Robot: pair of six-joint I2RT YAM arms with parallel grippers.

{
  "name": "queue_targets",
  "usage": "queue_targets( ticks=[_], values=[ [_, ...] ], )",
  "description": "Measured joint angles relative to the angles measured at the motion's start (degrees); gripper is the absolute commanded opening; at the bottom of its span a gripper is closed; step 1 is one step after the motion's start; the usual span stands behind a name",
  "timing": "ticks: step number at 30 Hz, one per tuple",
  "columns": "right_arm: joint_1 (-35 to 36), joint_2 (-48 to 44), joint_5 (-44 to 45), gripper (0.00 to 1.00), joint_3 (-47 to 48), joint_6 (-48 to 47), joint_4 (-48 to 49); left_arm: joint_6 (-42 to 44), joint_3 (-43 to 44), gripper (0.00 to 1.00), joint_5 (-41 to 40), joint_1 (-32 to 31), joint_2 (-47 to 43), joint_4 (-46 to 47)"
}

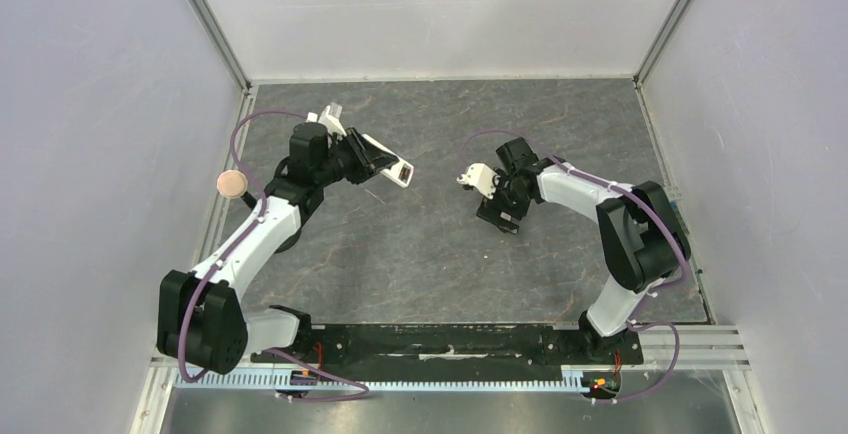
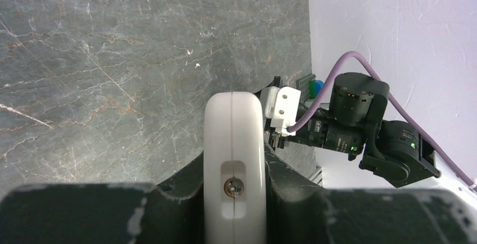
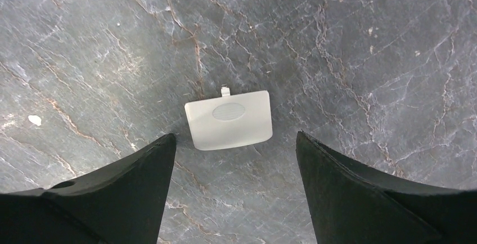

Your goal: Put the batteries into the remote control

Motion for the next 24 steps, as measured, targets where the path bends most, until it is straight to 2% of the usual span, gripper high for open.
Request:
queue_targets(
  ticks=[4, 8, 15, 24],
  values=[
    [-0.5, 1.9, -1.3, 0.78, 2.2, -0.7, -2.5, 0.0, 0.0, 0.02, 0.3, 0.9, 0.0, 0.7],
    [-2.1, 4.2, -4.2, 0.71, 4.8, -1.2, -5.5, 0.0, 0.0, 0.02, 0.3, 2.0, 0.0, 0.7],
    [-2.8, 5.0, -5.2, 0.48, 5.9, -2.1, -6.2, 0.0, 0.0, 0.02, 0.2, 2.2, 0.0, 0.7],
    [-3.0, 2.7, -6.3, 0.4, 2.9, -1.9, -3.0, 0.0, 0.0, 0.02, 0.3, 2.2, 0.0, 0.7]
  ],
)
